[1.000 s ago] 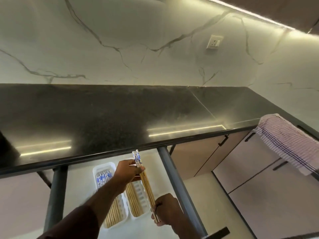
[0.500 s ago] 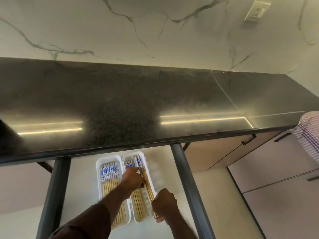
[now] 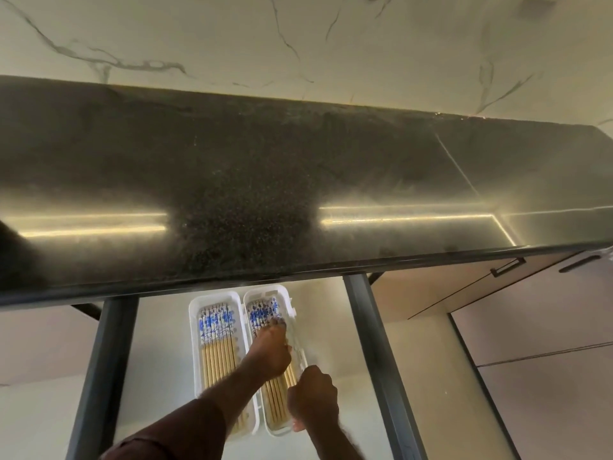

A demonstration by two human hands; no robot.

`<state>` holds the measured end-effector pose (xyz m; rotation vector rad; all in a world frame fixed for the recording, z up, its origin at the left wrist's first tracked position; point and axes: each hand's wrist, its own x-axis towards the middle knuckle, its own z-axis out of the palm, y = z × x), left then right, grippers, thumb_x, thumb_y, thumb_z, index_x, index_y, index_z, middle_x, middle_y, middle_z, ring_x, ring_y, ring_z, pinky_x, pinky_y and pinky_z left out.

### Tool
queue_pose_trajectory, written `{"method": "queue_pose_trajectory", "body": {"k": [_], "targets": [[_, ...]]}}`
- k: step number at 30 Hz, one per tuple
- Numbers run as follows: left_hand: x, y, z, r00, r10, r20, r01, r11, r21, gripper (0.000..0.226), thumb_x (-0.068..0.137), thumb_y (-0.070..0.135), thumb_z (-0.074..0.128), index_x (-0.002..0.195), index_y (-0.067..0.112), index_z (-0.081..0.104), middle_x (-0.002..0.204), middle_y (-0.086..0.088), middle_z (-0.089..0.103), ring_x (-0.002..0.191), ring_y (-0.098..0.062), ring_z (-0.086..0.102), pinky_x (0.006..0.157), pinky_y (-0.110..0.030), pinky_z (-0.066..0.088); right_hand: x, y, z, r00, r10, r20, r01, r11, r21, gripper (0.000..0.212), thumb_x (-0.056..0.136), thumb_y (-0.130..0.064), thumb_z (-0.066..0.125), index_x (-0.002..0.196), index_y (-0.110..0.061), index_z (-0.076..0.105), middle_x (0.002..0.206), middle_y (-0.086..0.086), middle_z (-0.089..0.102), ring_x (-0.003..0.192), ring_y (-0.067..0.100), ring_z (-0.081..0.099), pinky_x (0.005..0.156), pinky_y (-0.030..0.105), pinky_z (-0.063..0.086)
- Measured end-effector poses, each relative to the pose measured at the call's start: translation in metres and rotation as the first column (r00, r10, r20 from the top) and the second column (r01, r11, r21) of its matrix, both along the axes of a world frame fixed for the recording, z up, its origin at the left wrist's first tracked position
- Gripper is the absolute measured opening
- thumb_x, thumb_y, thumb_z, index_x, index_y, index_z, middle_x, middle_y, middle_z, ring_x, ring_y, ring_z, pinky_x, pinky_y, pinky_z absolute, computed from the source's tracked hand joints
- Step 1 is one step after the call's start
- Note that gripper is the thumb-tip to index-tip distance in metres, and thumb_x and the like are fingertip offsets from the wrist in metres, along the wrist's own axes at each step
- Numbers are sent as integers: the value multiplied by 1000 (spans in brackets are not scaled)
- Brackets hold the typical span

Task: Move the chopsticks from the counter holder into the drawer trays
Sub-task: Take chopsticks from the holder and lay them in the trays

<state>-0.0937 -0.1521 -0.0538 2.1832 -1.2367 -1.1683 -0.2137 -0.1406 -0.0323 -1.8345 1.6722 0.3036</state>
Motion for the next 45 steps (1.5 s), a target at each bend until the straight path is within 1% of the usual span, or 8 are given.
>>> {"method": "queue_pose_trajectory", "body": {"k": [4,8,12,16,19,34,39,45], "targets": [[-1,2,-9,972,-163,168,162,987,20,57,96,9,51,148,3,27,157,-16,26,145,-33,24,117,-43,28,5,6,0,993,105,-50,-115,945,-305,36,83,-41,70,105,-13,66,101,0,72,86,16,71,78,21,54],[-1,3,-21,894,-295,338,294,954,57,60,99,12,45,151,5,16,161,-17,7,149,-33,2,120,-45,4,8,15,-3,963,250,-104,-269,841,-470,50,27,-37,98,52,-9,67,47,4,61,35,21,58,38,19,48],[0,1,-28,824,-368,430,370,925,82,63,100,17,46,152,6,12,161,-17,4,149,-31,-1,117,-44,-5,11,18,-14,959,264,-102,-282,861,-424,50,18,-28,100,43,-9,61,37,4,53,27,20,51,30,20,42],[0,0,-30,748,-430,506,432,894,122,63,102,27,40,152,4,10,161,-19,4,149,-30,0,117,-45,-7,13,15,-20,956,258,-137,-288,914,-286,32,59,-34,92,72,-13,72,67,4,71,58,17,69,53,24,55],[0,1,-29,680,-478,555,474,865,164,66,101,28,42,151,2,8,160,-21,3,149,-31,2,118,-47,-7,17,9,-33,976,197,-95,-212,961,-176,27,100,-30,44,116,-17,62,118,1,68,108,19,64,91,27,49],[-4,4,-35,604,-471,643,500,852,155,58,97,13,46,149,0,22,158,-22,18,148,-33,13,118,-46,-4,3,18,-29,940,309,-146,-335,918,-211,29,101,-33,45,119,-15,57,118,5,66,108,21,63,91,30,49],[-3,8,-24,667,-411,621,472,878,75,55,96,13,47,147,5,28,158,-18,21,148,-30,13,110,-41,-12,-5,30,-2,914,358,-193,-407,814,-414,52,27,-51,95,52,-13,69,45,1,61,36,13,59,38,15,47],[-2,17,8,766,-280,579,386,920,-64,52,95,16,52,145,8,36,157,-12,28,148,-27,16,114,-40,-4,-17,20,16,941,329,-73,-335,890,-310,45,89,-50,60,119,-17,56,116,3,66,101,20,67,89,27,51]]}}
